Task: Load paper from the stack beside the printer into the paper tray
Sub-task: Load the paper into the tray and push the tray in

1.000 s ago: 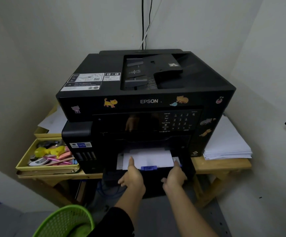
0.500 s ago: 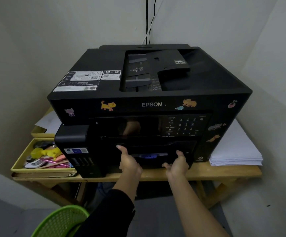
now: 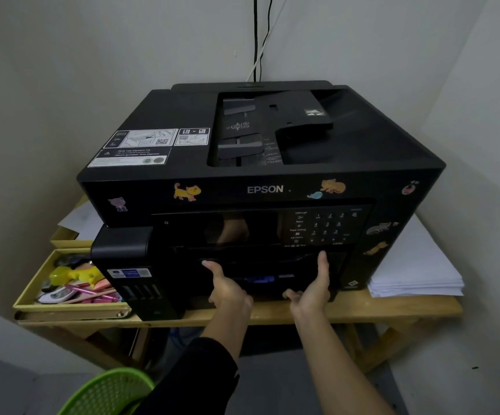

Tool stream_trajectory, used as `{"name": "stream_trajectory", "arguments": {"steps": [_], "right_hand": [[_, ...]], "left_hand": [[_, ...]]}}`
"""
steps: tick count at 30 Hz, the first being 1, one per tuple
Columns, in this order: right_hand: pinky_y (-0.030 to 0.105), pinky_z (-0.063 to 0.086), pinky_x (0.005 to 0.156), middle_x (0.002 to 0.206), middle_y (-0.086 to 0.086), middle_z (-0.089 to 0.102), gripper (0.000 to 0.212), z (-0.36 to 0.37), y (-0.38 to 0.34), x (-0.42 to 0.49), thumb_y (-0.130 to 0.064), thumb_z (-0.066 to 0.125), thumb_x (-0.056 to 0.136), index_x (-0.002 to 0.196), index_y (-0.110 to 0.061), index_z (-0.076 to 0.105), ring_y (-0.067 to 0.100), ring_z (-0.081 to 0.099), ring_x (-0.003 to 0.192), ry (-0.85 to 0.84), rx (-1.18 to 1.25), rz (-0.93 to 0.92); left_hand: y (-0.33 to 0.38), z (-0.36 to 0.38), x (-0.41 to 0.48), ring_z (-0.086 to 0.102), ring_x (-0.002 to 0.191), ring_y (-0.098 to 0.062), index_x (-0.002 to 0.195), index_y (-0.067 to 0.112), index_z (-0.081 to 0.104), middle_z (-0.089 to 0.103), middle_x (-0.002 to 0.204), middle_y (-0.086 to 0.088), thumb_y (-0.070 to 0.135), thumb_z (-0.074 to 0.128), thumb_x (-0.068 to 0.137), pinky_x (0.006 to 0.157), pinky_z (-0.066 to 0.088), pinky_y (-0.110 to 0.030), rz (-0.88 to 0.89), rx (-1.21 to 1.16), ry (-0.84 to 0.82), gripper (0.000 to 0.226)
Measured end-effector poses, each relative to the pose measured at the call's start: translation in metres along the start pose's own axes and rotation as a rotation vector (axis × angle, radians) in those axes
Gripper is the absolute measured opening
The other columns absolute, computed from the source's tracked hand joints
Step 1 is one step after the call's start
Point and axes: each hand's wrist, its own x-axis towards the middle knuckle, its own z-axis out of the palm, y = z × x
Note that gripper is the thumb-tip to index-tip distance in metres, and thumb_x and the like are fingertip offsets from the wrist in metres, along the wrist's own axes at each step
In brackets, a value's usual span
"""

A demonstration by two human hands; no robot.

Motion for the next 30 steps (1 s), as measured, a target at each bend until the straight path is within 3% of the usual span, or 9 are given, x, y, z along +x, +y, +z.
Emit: {"name": "stream_trajectory", "arguments": {"steps": [5, 9, 12, 15, 18, 20, 22, 24, 30], "right_hand": [[0.044, 0.049, 0.09, 0.097, 0.002, 0.062, 0.073, 0.005, -0.004, 0.008, -0.056, 0.076, 0.057, 0.113, -0.02, 0.046, 0.02, 0.061, 0.082, 0.051, -0.055, 0.012], [0.043, 0.05, 0.086, 0.099, 0.004, 0.06, 0.054, 0.008, -0.011, 0.012, -0.043, 0.071, 0.064, 0.107, -0.018, 0.051, 0.022, 0.057, 0.089, 0.045, -0.059, 0.03], [0.048, 0.048, 0.089, 0.103, 0.007, 0.058, 0.039, 0.008, -0.016, 0.016, -0.036, 0.068, 0.063, 0.097, -0.019, 0.055, 0.026, 0.056, 0.094, 0.018, -0.043, 0.045], [0.054, 0.042, 0.097, 0.102, 0.007, 0.057, 0.032, 0.005, -0.017, 0.019, -0.034, 0.064, 0.061, 0.089, -0.02, 0.054, 0.027, 0.055, 0.09, -0.022, -0.041, 0.039], [0.058, 0.037, 0.1, 0.105, 0.009, 0.056, 0.036, 0.0, -0.016, 0.02, -0.035, 0.063, 0.058, 0.09, -0.02, 0.055, 0.03, 0.054, 0.09, -0.053, -0.058, 0.05], [0.058, 0.036, 0.1, 0.108, 0.009, 0.055, 0.038, -0.001, -0.015, 0.02, -0.036, 0.063, 0.057, 0.091, -0.021, 0.055, 0.03, 0.054, 0.092, -0.073, -0.064, 0.053], [0.06, 0.033, 0.102, 0.111, 0.009, 0.056, 0.04, -0.001, -0.016, 0.019, -0.037, 0.065, 0.056, 0.092, -0.023, 0.055, 0.03, 0.054, 0.093, -0.08, -0.049, 0.063], [0.062, 0.032, 0.101, 0.113, 0.009, 0.056, 0.051, 0.002, -0.017, 0.018, -0.037, 0.067, 0.054, 0.102, -0.023, 0.056, 0.032, 0.053, 0.097, -0.099, -0.031, 0.087], [0.059, 0.035, 0.099, 0.129, 0.008, 0.048, 0.088, 0.003, -0.017, 0.021, -0.054, 0.073, 0.056, 0.134, -0.026, 0.041, 0.037, 0.045, 0.119, -0.085, -0.069, 0.098]], "left_hand": [[0.004, -0.001, -0.001, 0.038, 0.135, -0.031, 0.146, 0.011, 0.027, 0.041, 0.145, -0.01, 0.076, 0.064, 0.058, 0.115, 0.023, -0.047, 0.042, 0.006, -0.041, 0.115], [0.006, 0.0, -0.002, 0.048, 0.125, -0.031, 0.141, 0.008, 0.036, 0.051, 0.135, -0.01, 0.069, 0.068, 0.061, 0.112, 0.03, -0.046, 0.058, -0.028, 0.009, 0.106], [0.006, -0.003, -0.002, 0.057, 0.105, -0.027, 0.137, 0.009, 0.041, 0.059, 0.112, -0.007, 0.06, 0.069, 0.066, 0.106, 0.04, -0.044, 0.079, -0.021, 0.006, 0.092], [0.01, -0.005, -0.006, 0.058, 0.086, -0.023, 0.13, 0.012, 0.048, 0.058, 0.093, -0.002, 0.052, 0.065, 0.071, 0.083, 0.052, -0.037, 0.088, -0.001, -0.002, 0.074], [0.011, -0.006, -0.012, 0.059, 0.083, -0.023, 0.121, 0.016, 0.051, 0.058, 0.093, -0.003, 0.048, 0.062, 0.073, 0.063, 0.05, -0.031, 0.09, 0.011, -0.019, 0.058], [0.01, -0.006, -0.014, 0.059, 0.085, -0.023, 0.123, 0.017, 0.049, 0.058, 0.095, -0.003, 0.049, 0.061, 0.074, 0.069, 0.051, -0.034, 0.088, 0.007, -0.048, 0.06], [0.008, -0.005, -0.014, 0.059, 0.095, -0.025, 0.132, 0.016, 0.046, 0.059, 0.106, -0.004, 0.055, 0.063, 0.072, 0.091, 0.05, -0.041, 0.081, 0.0, -0.074, 0.073], [0.007, -0.004, -0.015, 0.054, 0.114, -0.029, 0.14, 0.014, 0.038, 0.056, 0.125, -0.008, 0.062, 0.065, 0.068, 0.108, 0.037, -0.046, 0.069, -0.009, -0.069, 0.09], [0.002, -0.003, -0.012, 0.049, 0.124, -0.031, 0.143, 0.01, 0.032, 0.05, 0.136, -0.009, 0.073, 0.065, 0.062, 0.11, 0.033, -0.046, 0.068, -0.083, -0.054, 0.108]]}}
